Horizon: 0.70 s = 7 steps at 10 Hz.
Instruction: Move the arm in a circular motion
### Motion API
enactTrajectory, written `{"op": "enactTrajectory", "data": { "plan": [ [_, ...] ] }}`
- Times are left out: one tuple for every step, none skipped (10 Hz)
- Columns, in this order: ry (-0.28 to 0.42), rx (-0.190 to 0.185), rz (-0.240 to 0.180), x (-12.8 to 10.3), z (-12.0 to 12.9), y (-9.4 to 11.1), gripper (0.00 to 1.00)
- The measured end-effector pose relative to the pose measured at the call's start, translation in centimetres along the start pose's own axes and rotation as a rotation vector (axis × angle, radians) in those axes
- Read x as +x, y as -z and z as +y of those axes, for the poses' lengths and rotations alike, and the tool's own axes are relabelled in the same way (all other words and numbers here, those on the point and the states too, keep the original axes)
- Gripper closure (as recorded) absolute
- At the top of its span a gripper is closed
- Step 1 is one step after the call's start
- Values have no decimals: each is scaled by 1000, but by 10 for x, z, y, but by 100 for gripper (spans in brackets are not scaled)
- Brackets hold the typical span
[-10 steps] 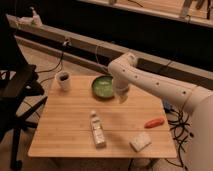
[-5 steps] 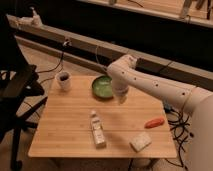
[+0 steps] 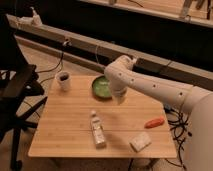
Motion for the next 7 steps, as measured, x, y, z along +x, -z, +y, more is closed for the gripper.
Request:
{"op": "enactTrajectory", "data": {
  "plan": [
    [-60,-11,-51,1,5,-4,94],
    [-116,-18,-105,4,13,-8,98],
    [-185,-29,-165,9,28,-12,100],
    [-216,-44,-199,8,42,-16,100],
    [-239,-59,-220,1,55,-19,100],
    [-267,-80,-230,-11,70,-21,100],
    [-297,-93,-228,-16,83,-19,100]
  ]
}}
